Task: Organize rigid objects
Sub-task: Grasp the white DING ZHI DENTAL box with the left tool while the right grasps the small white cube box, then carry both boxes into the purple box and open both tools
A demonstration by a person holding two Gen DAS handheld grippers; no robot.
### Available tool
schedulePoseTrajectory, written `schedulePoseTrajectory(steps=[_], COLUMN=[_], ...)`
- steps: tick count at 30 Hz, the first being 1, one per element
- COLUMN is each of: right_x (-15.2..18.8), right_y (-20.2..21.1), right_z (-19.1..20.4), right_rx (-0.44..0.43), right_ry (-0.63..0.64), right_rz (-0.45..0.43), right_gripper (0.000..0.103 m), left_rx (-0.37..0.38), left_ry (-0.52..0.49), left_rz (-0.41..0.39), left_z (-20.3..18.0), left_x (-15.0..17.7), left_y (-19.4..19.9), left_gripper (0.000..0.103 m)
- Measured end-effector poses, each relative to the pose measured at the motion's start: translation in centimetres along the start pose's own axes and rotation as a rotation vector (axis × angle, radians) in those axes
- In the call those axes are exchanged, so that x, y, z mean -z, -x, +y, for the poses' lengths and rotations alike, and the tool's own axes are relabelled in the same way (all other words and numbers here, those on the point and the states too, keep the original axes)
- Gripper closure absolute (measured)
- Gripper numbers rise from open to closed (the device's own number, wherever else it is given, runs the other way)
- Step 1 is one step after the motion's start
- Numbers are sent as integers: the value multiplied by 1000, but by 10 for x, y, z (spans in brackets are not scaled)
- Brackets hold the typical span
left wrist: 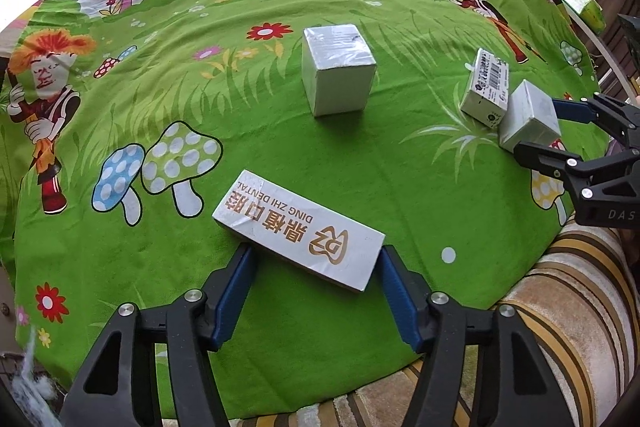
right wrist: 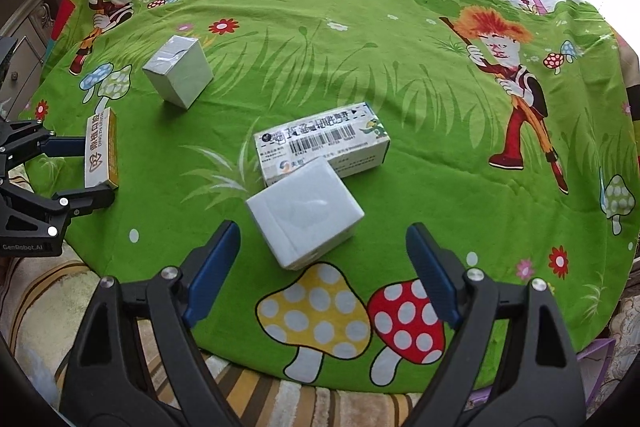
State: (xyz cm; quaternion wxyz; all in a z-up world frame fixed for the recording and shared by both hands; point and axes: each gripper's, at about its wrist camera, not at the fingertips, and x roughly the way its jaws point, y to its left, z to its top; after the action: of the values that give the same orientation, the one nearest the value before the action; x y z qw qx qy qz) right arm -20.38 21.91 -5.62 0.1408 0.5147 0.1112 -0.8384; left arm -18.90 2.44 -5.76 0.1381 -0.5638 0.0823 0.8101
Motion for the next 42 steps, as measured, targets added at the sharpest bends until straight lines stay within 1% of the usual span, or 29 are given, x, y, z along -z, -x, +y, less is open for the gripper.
schedulePoseTrajectory(steps=[1, 2, 3, 4, 5, 8, 10, 12, 13, 14, 15, 16, 17, 20, 23, 24, 27, 31, 33, 34, 36, 39, 42], right_x=[0, 0, 0, 0, 1, 2, 3, 5, 5, 7, 8, 9, 11, 18, 28, 32, 45, 60, 65, 67, 72, 78, 86], right_y=[-2, -4, -7, -9, -10, -7, -6, -4, -2, 1, 3, 4, 6, 14, 25, 30, 45, 63, 70, 73, 78, 81, 87], right_z=[0, 0, 0, 0, 1, 2, 3, 4, 4, 5, 5, 6, 6, 2, -3, -2, -1, -4, -5, -6, -8, -12, -15], right_rx=[-2, -7, -15, -23, -25, -35, -33, -21, -18, -18, -19, -14, -7, -17, -3, 4, 9, 15, 23, 29, 34, 31, 36], right_ry=[1, 2, 1, 1, 2, 9, 9, 8, 9, 10, 10, 6, -1, -49, -107, -118, -149, -194, -209, -214, -226, -248, -269], right_rz=[7, 16, 27, 37, 40, 27, 23, 19, 14, 7, 4, 7, 11, 12, 3, -2, -23, -55, -67, -71, -76, -76, -83], right_gripper=[24, 31, 36, 46, 52, 52, 52, 53, 53, 53, 53, 53, 53, 53, 53, 53, 53, 53, 53, 53, 53, 53, 53], left_rx=[6, 10, 12, 13, 16, 21, 39, 56, 59, 63, 75, 82, 75, 28, 57, 68, 60, 50, 28, 32, 76, 95, 86], left_ry=[2, 3, 4, 3, 1, -5, -16, -20, -17, -16, -19, -31, -55, -153, -214, -229, -312, -402, -416, -417, -413, -419, -412], left_rz=[-3, -6, -9, -12, -14, -18, -19, -14, -12, -14, -18, -23, -31, -55, -49, -39, -40, 0, 16, 15, 25, 25, 16], left_z=[-2, -2, -1, 2, 2, 1, 1, 1, 2, 3, 5, 5, 6, 9, 15, 12, 3, -2, -1, -1, 0, -3, -9], left_x=[0, 0, 0, 2, 2, 2, 3, 3, 3, 2, 2, 1, 1, -5, -8, -16, -25, -28, -30, -31, -32, -28, -24], left_y=[1, 2, 2, 4, 5, 5, 4, 4, 5, 5, 7, 11, 15, 23, 23, 12, 2, -11, -19, -21, -21, -18, -9], left_gripper=[43, 45, 46, 49, 52, 56, 56, 53, 44, 31, 26, 22, 21, 15, 15, 15, 15, 15, 15, 15, 16, 16, 17])
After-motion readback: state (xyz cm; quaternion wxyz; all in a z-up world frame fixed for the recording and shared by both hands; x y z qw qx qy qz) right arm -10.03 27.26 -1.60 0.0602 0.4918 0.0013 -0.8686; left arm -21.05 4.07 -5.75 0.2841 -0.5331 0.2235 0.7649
